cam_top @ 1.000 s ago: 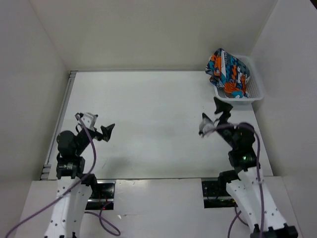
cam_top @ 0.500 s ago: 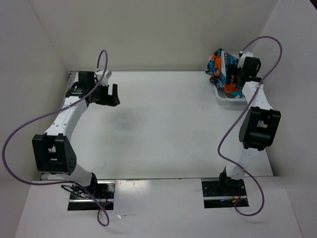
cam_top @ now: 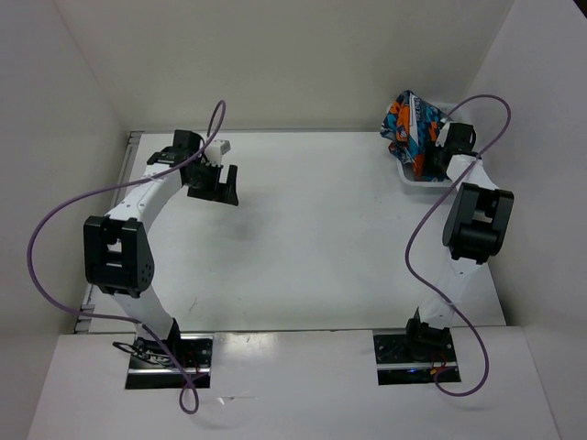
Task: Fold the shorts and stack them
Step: Grab the shorts from the pile, then move the shorts to the center of the board
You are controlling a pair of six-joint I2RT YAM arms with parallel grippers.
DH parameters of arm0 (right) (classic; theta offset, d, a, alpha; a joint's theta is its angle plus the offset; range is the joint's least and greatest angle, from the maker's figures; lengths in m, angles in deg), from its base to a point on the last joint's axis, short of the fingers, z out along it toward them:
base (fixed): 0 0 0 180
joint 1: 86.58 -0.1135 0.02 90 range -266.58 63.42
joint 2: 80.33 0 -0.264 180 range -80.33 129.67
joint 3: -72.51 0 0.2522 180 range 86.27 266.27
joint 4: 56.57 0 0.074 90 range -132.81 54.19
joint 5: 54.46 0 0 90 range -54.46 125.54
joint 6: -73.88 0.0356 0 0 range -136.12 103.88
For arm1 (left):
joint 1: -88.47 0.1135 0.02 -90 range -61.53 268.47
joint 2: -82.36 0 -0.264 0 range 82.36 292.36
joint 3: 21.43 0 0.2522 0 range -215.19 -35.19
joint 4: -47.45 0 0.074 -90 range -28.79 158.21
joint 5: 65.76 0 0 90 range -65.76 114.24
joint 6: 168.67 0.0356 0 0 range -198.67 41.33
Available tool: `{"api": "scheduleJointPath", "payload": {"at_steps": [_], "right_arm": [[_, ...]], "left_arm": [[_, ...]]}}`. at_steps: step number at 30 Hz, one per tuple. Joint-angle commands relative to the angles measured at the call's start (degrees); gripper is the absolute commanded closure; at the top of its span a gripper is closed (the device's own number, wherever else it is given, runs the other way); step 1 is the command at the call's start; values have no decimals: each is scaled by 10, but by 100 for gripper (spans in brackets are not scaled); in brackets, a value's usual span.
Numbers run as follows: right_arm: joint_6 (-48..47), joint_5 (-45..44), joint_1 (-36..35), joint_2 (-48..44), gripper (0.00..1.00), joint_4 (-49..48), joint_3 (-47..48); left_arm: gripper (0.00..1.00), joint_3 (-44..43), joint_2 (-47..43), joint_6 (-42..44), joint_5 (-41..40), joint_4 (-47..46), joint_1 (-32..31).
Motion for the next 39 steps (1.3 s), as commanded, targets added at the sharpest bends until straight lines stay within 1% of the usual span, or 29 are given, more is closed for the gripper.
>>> {"api": "scheduleJointPath", "payload": {"at_steps": [1,3,4,5,8,12,13,18,19,22,25,26,28,29,30,32,33,34,35,36,37,39], "right_arm": [[20,15,1,10,59,-1,24],[37,9,1,10,79,-7,30],[37,4,1,10,97,-7,30],[43,-2,1,10,100,-13,35],[42,-11,1,-2,100,-13,52],[42,-11,1,-42,100,-13,85],[42,-11,-13,-54,100,-19,94],[30,-79,-65,-143,100,-61,172],[36,-86,-81,-152,100,-67,210],[41,-91,-106,-189,100,-79,273],[-11,-76,-178,-221,100,-79,306],[-25,-76,-227,-221,100,-79,311],[-59,-65,-278,-227,100,-39,330],[-73,-54,-302,-220,100,-24,330],[-102,-54,-355,-215,100,-12,330],[-125,-54,-404,-215,99,0,293],[-133,-54,-448,-210,91,7,276],[-147,-45,-469,-203,51,17,246],[-153,-36,-506,-203,23,36,229],[-153,-14,-520,-203,9,45,195],[-153,-3,-532,-203,0,52,181],[-119,31,-537,-203,0,67,164]], "left_arm": [[0,-33,4,2,-5,-2,2],[0,-33,4,2,-5,-2,2],[0,-33,4,2,-5,-2,2],[0,-28,4,2,-5,-2,2],[0,-28,-7,2,-5,-2,2],[0,-23,-24,2,0,-2,2],[0,-23,-24,2,0,-8,2],[0,-23,-53,2,0,-20,2],[0,-23,-58,2,6,-20,2],[0,-23,-81,2,0,-32,2],[0,-18,-109,2,-15,-45,2],[0,-12,-124,2,-26,-50,2],[0,3,-139,2,-41,-50,2],[0,8,-156,2,-51,-63,2],[0,20,-166,2,-77,-63,2],[0,32,-192,2,-101,-76,2],[0,37,-202,2,-123,-76,2],[0,46,-218,2,-130,-82,2],[0,46,-227,2,-142,-87,19],[0,53,-235,2,-147,-87,26],[0,59,-250,2,-147,-92,36],[0,80,-269,2,-154,-92,51]]}}
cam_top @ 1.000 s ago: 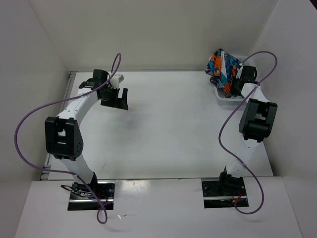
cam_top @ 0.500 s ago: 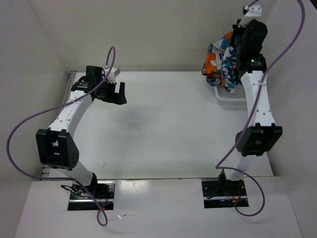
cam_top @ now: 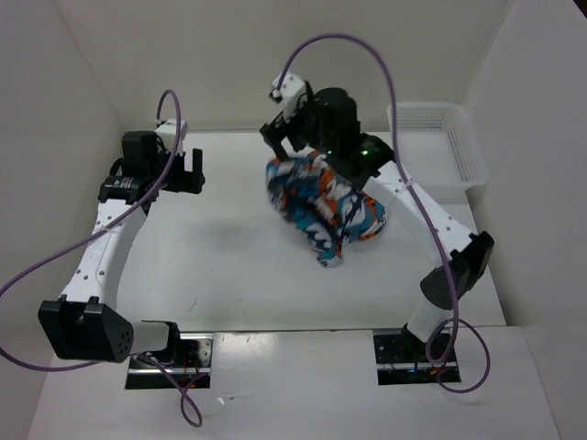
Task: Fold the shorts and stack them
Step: Move the shorts to the center of the board
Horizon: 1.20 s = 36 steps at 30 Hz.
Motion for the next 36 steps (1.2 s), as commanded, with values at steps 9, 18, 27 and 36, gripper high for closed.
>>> {"api": "scheduleJointPath", "payload": {"at_steps": [9,18,27,36], "right_arm": [[-79,62,-11,-39,15,103,-167],[-194,-5,-144,-31,26,26,-361],[-123,23,-217,86,20,-29,-340],[-133,20,-233,165,20,-42,-315]], "left_arm": [[0,123,-87,2,32,36,19],[0,200,-107,2,38,31,0],[0,274,-242,2,22,-34,133],[0,306,-316,2,75,-29,212]]}}
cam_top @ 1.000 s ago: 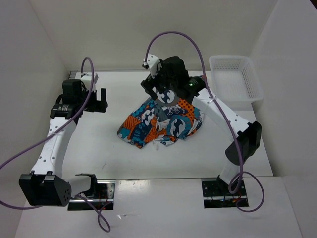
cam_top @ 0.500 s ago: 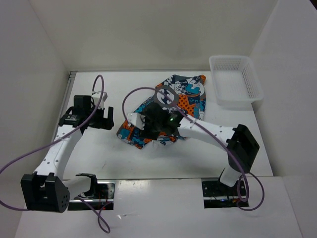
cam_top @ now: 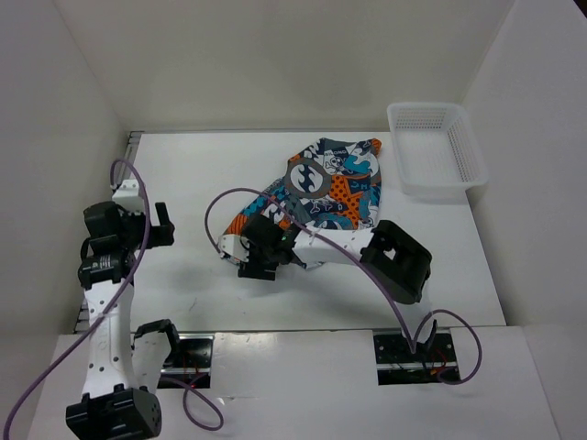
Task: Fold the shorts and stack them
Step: Move the shorts to the center of the board
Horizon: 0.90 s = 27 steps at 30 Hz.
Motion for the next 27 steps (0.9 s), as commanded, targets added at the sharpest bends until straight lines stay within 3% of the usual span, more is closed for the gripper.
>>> {"api": "scheduleJointPath", "payload": {"at_steps": [1,11,13,16,20,21,23,26,27], "right_arm": [[-4,8,-19,5,21,-29,34],[24,-3,-43,18,35,-42,2],[31,-3,-43,24,50,-48,2],[31,-16,-43,30,57,-53,-3],[15,-39,-43,30,57,-58,-21],[6,-39,-43,30,50,-58,-21],[0,-47,-43,30,47,-64,-35],[-8,-54,-43,35,72,-64,-41],[-8,-54,-43,29,87,-64,-41]], "left_arm": [[0,12,-12,2,25,-14,13],[0,23,-18,2,30,-14,13],[0,23,-18,2,30,-14,13],[0,23,-18,2,30,-14,13],[0,18,-18,2,30,-14,13],[0,18,-18,2,30,-14,13],[0,18,-18,2,30,-14,13],[0,18,-18,2,30,-14,13],[0,18,-18,2,30,-14,13]]}}
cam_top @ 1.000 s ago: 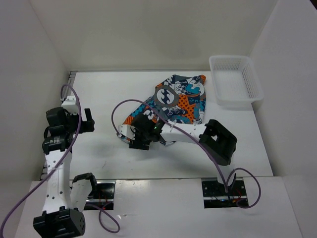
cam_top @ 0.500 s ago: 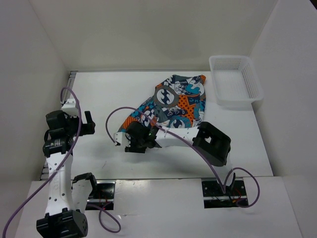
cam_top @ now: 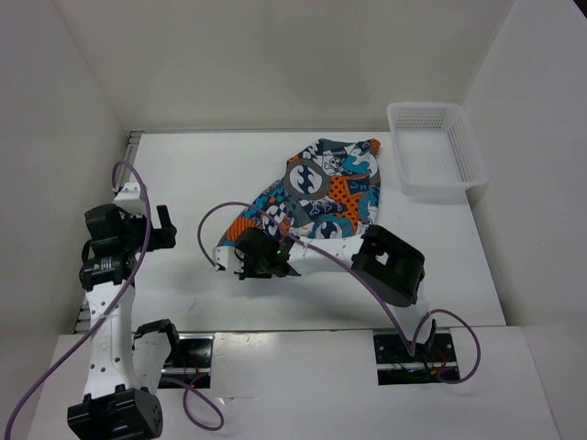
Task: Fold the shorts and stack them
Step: Move the shorts to the center of the board, then flatten the shorts out
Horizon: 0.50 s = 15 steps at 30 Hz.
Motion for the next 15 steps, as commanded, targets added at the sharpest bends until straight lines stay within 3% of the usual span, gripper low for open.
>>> {"api": "scheduleJointPath", "payload": {"at_steps": [1,3,6,10,13,15], "right_arm": [[-3,-16,-5,4,93,0,-13],[-9,-35,-5,-9,100,0,3],[-16,-35,2,-40,100,27,85],[11,-35,21,-59,100,81,319],[-7,-48,36,-83,100,107,418],[-25,-59,47,-105,100,121,404]], "left_arm": [[0,0,-9,2,12,-13,4],[0,-5,-9,2,17,-13,4],[0,-16,2,2,29,-13,4],[0,-52,32,2,40,-19,4],[0,-79,52,2,53,-29,4],[0,-108,63,2,61,-35,4]]}}
